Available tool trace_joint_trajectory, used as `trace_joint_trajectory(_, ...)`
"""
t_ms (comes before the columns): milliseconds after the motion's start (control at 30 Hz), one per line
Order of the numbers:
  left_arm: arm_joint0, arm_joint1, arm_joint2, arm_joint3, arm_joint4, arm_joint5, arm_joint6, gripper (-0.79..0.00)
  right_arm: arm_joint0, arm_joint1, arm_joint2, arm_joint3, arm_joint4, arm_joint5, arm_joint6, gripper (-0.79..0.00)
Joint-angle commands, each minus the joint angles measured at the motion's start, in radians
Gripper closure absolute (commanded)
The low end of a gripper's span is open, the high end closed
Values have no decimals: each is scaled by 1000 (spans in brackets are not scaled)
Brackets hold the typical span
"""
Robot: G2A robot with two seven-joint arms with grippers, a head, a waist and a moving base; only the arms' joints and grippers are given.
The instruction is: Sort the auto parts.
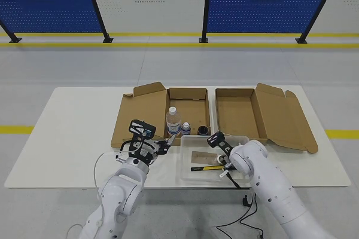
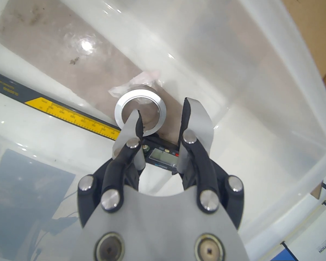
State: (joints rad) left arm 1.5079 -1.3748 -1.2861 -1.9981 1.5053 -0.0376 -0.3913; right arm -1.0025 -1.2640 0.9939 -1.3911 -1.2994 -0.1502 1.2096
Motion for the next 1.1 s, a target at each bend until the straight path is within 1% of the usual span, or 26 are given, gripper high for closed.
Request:
trace_joint_trajectory(0, 0, 0, 0, 0, 0, 0, 0, -785, 3, 1, 6, 4, -2, -2, 0, -326)
trace_joint_trajectory(233, 0, 0, 0, 0, 0, 0, 0, -785, 37, -10, -16, 52, 1, -10, -5, -308)
trace_joint_trajectory(533, 0, 0, 0, 0, 0, 0, 0, -785, 79, -29, -62, 132, 21, -24, -2, -243)
trace_joint_trajectory(633, 0, 0, 0, 0, 0, 0, 0, -785, 88, -33, -69, 151, 24, -31, -3, -197)
trace_joint_trajectory(667, 0, 0, 0, 0, 0, 0, 0, -785, 91, -34, -72, 155, 25, -32, -3, -166)
trace_joint_trajectory(700, 0, 0, 0, 0, 0, 0, 0, -785, 93, -36, -73, 158, 27, -33, -4, -114)
trace_joint_trajectory(733, 0, 0, 0, 0, 0, 0, 0, -785, 94, -36, -73, 161, 28, -33, -5, -102)
trace_joint_trajectory(767, 0, 0, 0, 0, 0, 0, 0, -785, 95, -37, -74, 162, 30, -34, -6, 0)
trace_joint_trajectory(900, 0, 0, 0, 0, 0, 0, 0, -785, 88, -36, -60, 134, 44, -33, -5, 0)
trace_joint_trajectory(1067, 0, 0, 0, 0, 0, 0, 0, -785, 47, -19, 3, 33, 75, -40, 15, 0)
